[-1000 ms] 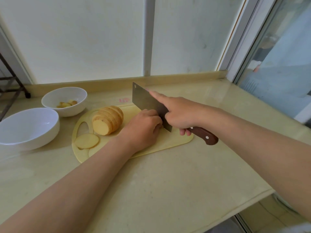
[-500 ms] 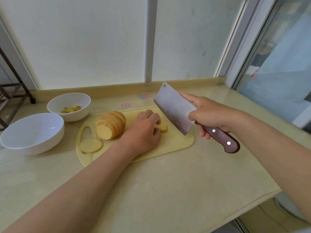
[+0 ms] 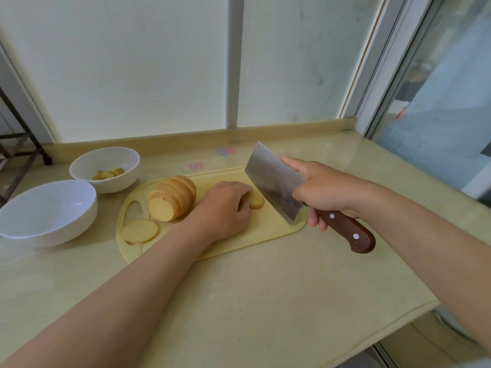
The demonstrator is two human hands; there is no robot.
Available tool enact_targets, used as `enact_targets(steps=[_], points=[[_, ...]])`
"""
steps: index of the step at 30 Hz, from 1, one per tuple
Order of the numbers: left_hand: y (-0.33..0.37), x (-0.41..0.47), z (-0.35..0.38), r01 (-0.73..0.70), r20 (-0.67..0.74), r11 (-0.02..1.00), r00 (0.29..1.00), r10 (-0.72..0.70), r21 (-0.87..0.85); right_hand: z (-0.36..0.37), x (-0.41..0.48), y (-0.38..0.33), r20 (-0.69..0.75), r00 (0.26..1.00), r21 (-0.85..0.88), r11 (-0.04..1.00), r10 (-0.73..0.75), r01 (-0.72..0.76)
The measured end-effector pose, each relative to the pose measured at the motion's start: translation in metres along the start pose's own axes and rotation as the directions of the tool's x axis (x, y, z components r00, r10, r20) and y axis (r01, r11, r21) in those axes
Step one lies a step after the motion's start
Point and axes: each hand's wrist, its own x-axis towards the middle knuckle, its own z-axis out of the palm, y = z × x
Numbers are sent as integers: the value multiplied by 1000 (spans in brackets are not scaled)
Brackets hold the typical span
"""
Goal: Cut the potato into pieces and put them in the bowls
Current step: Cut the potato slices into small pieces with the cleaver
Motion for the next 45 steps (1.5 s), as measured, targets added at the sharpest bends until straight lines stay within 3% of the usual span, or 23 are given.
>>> enact_targets(steps=[10, 16, 23, 28, 34, 39, 45], points=[[2, 1, 0, -6, -30, 1000, 1000, 6, -13, 3, -3, -6, 0, 999, -14, 999, -34, 34], [9, 2, -5, 65, -6, 998, 998, -65, -8, 6, -2, -5, 7, 999, -36, 998, -50, 50], [27, -2, 1, 177, -46, 975, 984, -172, 132, 1, 9, -9, 61, 993, -83, 991, -96, 101], [32, -7, 4, 182, -75, 961, 983, -169, 210, 3, 12, -13, 68, 990, -104, 986, -123, 129], [31, -9, -2, 96, -40, 960, 995, -89, 263, 5, 6, -14, 35, 992, -175, 976, -123, 127], [9, -11, -9, -297, 84, 952, 953, 290, 82, 2, -4, -15, 11, 993, -176, 977, -119, 119], [4, -10, -10, -352, 70, 934, 935, 348, 66, 5, -15, -20, 18, 997, -189, 979, -79, 81]])
